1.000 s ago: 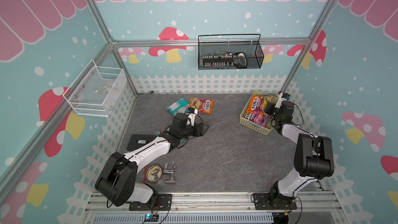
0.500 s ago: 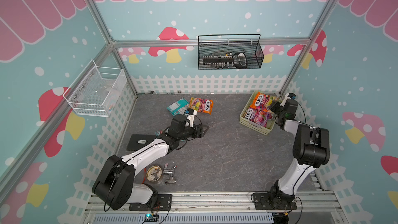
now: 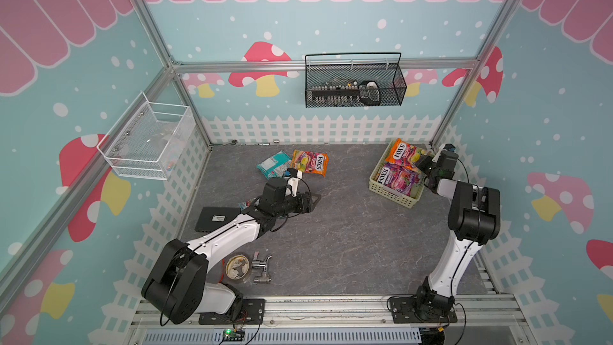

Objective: Put the candies in the basket
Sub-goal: Place the candy in the basket.

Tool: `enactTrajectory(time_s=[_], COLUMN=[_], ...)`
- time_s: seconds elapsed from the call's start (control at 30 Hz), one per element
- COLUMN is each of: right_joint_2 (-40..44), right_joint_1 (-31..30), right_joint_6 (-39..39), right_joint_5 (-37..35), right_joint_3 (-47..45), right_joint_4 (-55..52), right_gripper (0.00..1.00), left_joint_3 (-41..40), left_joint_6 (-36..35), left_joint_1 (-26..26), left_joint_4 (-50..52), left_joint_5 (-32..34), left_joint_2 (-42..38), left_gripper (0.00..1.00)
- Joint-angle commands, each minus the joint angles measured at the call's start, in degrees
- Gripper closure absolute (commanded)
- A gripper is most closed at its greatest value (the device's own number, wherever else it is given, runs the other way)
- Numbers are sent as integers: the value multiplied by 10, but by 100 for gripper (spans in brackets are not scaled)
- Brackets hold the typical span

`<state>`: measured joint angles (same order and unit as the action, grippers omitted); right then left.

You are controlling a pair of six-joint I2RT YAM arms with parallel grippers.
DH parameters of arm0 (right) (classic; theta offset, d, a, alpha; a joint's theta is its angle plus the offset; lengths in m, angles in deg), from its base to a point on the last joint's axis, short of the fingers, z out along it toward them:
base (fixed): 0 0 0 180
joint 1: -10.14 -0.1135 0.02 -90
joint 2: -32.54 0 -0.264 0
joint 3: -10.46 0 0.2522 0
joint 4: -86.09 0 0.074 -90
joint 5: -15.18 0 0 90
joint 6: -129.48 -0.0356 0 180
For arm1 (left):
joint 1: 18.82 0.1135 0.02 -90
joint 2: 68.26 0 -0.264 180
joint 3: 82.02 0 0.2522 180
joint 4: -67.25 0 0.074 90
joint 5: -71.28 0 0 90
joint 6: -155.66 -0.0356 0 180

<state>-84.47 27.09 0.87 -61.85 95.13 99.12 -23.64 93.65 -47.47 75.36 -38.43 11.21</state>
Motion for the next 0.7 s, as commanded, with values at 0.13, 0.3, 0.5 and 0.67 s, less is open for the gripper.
enactTrajectory(time_s=[0.13,0.3,0.5,0.67], right_joint_2=[37,99,174,243], right_joint_1=[5,3,-23,-80], right_joint_6=[8,10,22,42], right_joint_5=[-4,6,7,23], right_joint_3=[-6,-27,-91,-151], right_joint_4=[-40,-56,-82,-97], right_gripper=[65,54,48,47], left_joint_3=[-2,-2,-33,-63], left_joint_6=[-14,-6,48,85], left_joint_1=[-1,10,78,126], left_joint_4=[24,52,69,102], left_joint_5=[48,93,137,185], left_joint_2=[-29,-45,-79,-96], left_gripper=[26,26,31,37])
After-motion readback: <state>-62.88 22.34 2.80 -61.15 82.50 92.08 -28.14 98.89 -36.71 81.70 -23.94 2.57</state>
